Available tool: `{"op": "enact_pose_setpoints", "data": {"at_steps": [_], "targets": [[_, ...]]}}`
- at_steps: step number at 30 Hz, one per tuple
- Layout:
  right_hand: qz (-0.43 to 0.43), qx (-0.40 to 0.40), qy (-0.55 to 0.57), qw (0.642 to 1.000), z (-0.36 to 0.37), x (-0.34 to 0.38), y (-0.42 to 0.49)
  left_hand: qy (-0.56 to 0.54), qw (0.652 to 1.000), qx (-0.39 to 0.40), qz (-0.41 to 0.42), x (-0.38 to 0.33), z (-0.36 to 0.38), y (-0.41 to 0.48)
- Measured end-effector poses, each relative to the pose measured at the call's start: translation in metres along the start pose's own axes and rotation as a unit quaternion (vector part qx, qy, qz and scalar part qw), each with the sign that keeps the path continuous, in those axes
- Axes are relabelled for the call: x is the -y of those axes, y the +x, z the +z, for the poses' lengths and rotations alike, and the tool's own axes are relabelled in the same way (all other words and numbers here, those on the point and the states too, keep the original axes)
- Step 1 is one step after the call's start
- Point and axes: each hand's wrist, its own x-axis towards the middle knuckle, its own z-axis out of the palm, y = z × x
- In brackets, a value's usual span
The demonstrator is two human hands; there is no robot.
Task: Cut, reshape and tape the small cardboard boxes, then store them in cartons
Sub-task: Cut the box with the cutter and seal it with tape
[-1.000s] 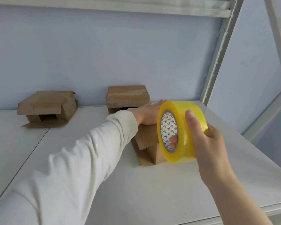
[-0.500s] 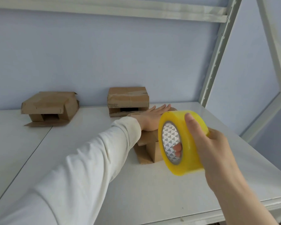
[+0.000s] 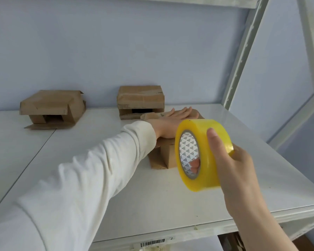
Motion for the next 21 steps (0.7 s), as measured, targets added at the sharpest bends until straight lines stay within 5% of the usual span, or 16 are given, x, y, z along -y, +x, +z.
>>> {"op": "enact_pose_setpoints", "data": {"at_steps": [21], "targets": [[-0.010, 0.057, -0.003, 0.998, -0.007, -0.013, -0.012, 0.014, 1.000, -0.003, -0.019, -0.008, 0.010, 0.000]]}}
